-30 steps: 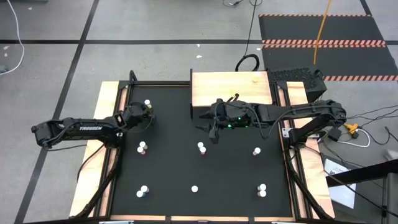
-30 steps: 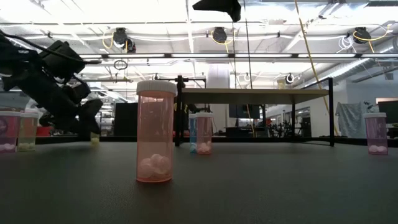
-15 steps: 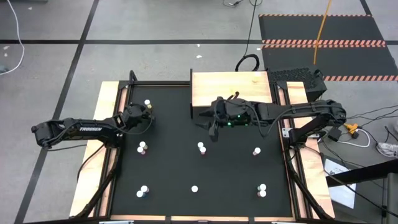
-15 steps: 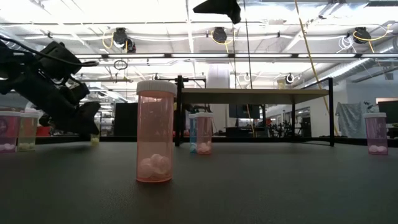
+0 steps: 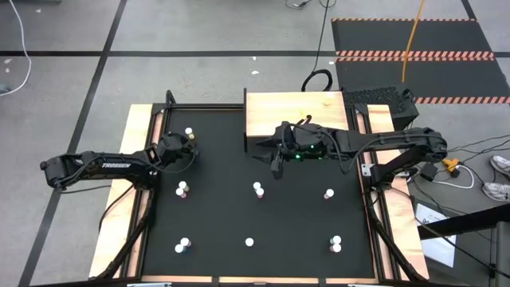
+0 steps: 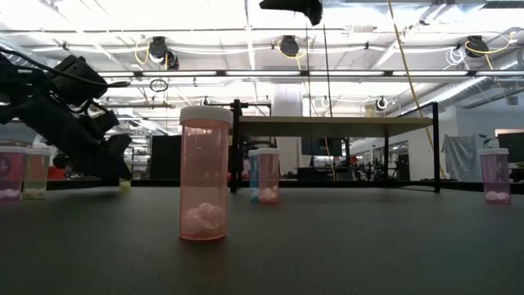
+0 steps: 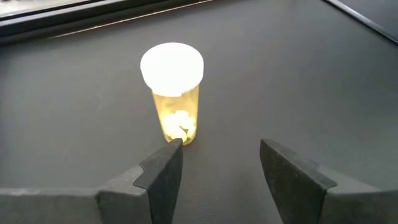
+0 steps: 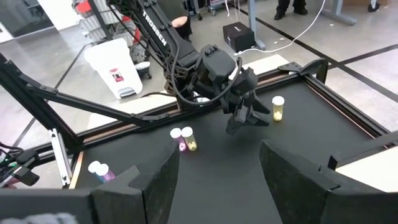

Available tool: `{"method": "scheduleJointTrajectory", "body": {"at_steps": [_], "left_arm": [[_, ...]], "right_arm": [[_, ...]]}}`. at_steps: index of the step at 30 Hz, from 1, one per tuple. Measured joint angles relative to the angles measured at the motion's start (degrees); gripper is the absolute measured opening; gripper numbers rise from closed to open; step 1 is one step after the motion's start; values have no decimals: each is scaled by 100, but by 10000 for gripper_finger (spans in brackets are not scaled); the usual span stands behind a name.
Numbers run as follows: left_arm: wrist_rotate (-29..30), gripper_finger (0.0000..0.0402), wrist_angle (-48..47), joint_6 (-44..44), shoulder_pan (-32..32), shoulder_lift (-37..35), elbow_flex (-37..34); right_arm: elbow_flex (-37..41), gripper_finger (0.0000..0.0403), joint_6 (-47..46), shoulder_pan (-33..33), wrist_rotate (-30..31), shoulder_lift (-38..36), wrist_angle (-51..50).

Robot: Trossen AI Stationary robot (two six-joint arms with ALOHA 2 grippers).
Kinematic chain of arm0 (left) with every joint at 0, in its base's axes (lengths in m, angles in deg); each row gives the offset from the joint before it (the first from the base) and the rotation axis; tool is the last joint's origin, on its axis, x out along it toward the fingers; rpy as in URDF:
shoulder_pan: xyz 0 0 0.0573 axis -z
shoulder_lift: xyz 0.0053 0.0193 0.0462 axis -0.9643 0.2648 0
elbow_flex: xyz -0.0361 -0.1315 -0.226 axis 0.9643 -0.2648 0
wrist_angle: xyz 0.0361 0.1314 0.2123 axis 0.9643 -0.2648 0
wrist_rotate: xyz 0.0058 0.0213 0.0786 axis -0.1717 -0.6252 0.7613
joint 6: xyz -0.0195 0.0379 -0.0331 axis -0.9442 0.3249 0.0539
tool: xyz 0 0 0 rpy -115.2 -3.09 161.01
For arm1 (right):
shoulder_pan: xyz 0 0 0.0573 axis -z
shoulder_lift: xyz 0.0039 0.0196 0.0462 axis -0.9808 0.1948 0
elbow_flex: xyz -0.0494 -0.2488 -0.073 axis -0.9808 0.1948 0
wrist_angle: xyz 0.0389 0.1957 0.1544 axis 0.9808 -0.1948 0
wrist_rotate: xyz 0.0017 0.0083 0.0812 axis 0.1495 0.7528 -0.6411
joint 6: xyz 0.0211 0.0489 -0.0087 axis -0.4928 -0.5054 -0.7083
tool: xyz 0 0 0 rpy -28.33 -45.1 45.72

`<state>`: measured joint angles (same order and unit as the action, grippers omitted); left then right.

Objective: Pick and place medicine bottles onto shelf by color
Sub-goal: Put the top yellow pill bottle on the shelf aligned with the other yellow pill bottle

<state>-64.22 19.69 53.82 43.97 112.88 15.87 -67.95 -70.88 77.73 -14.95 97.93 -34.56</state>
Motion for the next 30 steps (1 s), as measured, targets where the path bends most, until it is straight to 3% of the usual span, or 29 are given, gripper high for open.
{"method": "scheduleJointTrajectory", "body": {"at_steps": [9, 30], "left_arm": [[-132, 245, 2, 37, 0, 0, 4], [-170, 246, 90, 35, 0, 0, 4]], "right_arm": [[0, 220, -61, -7, 1, -28, -3], [0, 220, 4, -7, -3, -28, -4]]}}
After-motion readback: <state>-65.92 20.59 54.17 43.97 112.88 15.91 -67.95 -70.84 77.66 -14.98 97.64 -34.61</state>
